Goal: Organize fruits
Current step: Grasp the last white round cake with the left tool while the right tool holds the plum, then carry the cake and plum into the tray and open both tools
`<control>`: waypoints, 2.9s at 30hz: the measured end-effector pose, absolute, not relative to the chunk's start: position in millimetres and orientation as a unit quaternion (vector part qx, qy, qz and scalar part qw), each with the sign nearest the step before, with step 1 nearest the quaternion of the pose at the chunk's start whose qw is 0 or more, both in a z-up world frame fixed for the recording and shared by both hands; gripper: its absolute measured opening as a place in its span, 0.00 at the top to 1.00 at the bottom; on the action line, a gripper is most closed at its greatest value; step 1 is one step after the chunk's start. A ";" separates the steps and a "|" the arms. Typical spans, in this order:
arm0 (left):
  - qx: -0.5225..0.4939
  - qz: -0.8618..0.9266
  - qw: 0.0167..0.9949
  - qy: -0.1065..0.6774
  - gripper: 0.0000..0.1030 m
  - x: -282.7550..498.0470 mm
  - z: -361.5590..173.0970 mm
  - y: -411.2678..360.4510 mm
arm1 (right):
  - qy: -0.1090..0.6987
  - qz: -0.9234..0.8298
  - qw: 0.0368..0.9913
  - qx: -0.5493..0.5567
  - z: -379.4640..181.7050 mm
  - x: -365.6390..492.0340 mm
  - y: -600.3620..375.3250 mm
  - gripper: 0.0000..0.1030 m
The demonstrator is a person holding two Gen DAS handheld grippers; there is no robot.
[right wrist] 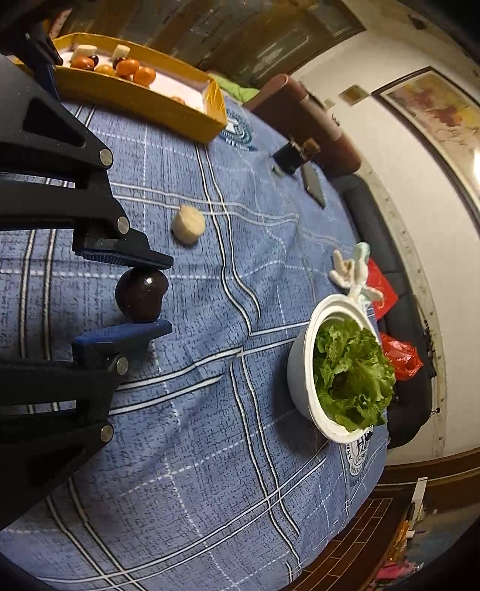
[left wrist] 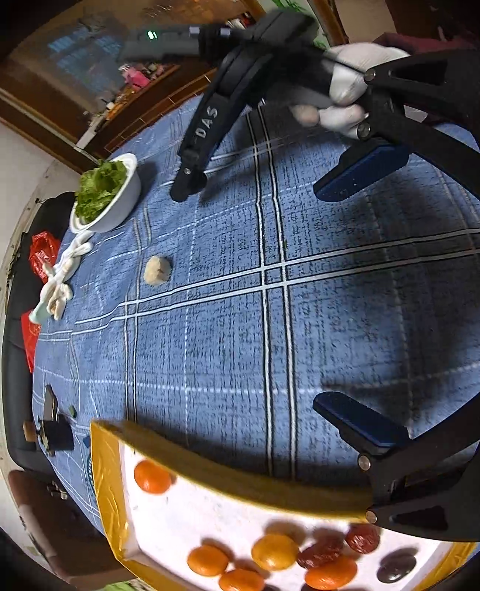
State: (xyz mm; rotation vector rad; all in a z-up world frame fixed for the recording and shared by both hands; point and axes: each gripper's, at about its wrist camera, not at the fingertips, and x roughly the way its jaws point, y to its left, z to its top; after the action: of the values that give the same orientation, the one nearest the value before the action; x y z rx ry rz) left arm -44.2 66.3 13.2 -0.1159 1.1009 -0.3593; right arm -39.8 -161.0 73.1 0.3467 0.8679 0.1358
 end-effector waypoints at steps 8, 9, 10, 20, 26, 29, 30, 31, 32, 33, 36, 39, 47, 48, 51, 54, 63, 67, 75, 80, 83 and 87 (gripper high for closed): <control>0.017 -0.127 0.851 0.510 0.01 -35.3 -3.1 42.1 | 0.420 0.083 0.885 0.182 64.4 -41.1 -163.6 0.70; 0.023 -0.123 0.852 0.508 0.01 -34.8 -3.9 40.2 | 0.419 0.084 0.885 0.185 64.8 -41.5 -165.1 0.70; 0.034 -0.119 0.853 0.507 0.01 -34.5 -5.3 37.7 | 0.418 0.085 0.885 0.188 65.4 -41.3 -166.2 0.70; 0.069 -0.117 0.852 0.505 0.00 -38.3 -6.4 30.7 | 0.410 0.092 0.886 0.195 71.3 -44.2 -168.9 0.69; 0.016 -0.156 0.837 0.524 0.03 -16.1 3.1 39.5 | 0.404 0.091 0.888 0.198 76.0 -45.5 -171.6 0.69; -0.004 -0.159 0.845 0.510 0.17 11.8 8.8 38.8 | 0.398 0.092 0.889 0.207 79.2 -47.0 -176.1 0.69; -0.006 -0.159 0.849 0.504 0.25 21.3 9.1 36.8 | 0.398 0.091 0.889 0.210 79.5 -47.0 -177.5 0.69; -0.006 -0.157 0.852 0.499 0.30 32.3 8.4 33.1 | 0.398 0.091 0.888 0.213 79.5 -46.5 -178.5 0.69; -0.006 -0.155 0.854 0.496 0.36 41.2 7.3 30.1 | 0.399 0.092 0.887 0.215 79.1 -46.1 -179.5 0.69; -0.005 -0.152 0.858 0.491 0.36 49.5 6.8 26.4 | 0.401 0.091 0.885 0.217 78.3 -45.5 -180.2 0.69; 0.000 -0.145 0.866 0.479 0.35 73.0 6.5 14.8 | 0.404 0.091 0.883 0.222 76.6 -44.1 -182.2 0.69; 0.006 -0.147 0.868 0.474 0.36 84.9 4.5 5.4 | 0.406 0.093 0.881 0.225 75.5 -42.8 -182.6 0.69; 0.082 -0.129 0.884 0.441 0.73 86.0 2.9 -15.5 | 0.410 0.096 0.879 0.223 74.2 -41.0 -179.6 0.69; 0.087 -0.128 0.884 0.441 0.73 85.6 3.7 -16.0 | 0.412 0.096 0.879 0.222 73.4 -40.3 -179.5 0.69; 0.081 -0.128 0.884 0.442 0.73 81.6 5.2 -12.0 | 0.415 0.095 0.877 0.221 71.0 -38.9 -178.6 0.69; 0.057 -0.131 0.884 0.445 0.73 72.3 11.4 0.8 | 0.416 0.096 0.877 0.221 69.6 -37.6 -178.4 0.69; -0.017 -0.120 0.902 0.414 0.73 19.3 54.2 63.0 | 0.418 0.097 0.876 0.221 67.3 -38.7 -176.8 0.69; -0.045 -0.091 0.914 0.393 0.73 -8.3 72.5 102.7 | 0.410 0.102 0.880 0.215 70.6 -42.3 -174.9 0.69; -0.107 -0.010 0.923 0.369 0.73 -55.5 85.5 199.7 | 0.401 0.125 0.893 0.164 77.4 -52.0 -141.9 0.70; -0.134 0.039 0.918 0.370 0.73 -77.4 78.6 255.6 | 0.406 0.167 0.888 0.137 92.7 -62.5 -101.8 0.69; -0.141 0.054 0.916 0.373 0.73 -85.5 70.4 276.9 | 0.408 0.211 0.879 0.127 104.5 -68.9 -66.2 0.69; -0.146 0.060 0.912 0.379 0.72 -92.0 60.4 293.8 | 0.409 0.264 0.868 0.099 117.0 -75.0 -11.3 0.69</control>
State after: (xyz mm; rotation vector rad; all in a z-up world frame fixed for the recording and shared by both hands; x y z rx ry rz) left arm -92.0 293.8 60.4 -0.3012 0.7804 0.1240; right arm -75.0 -11.3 117.0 0.2076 0.8561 0.5523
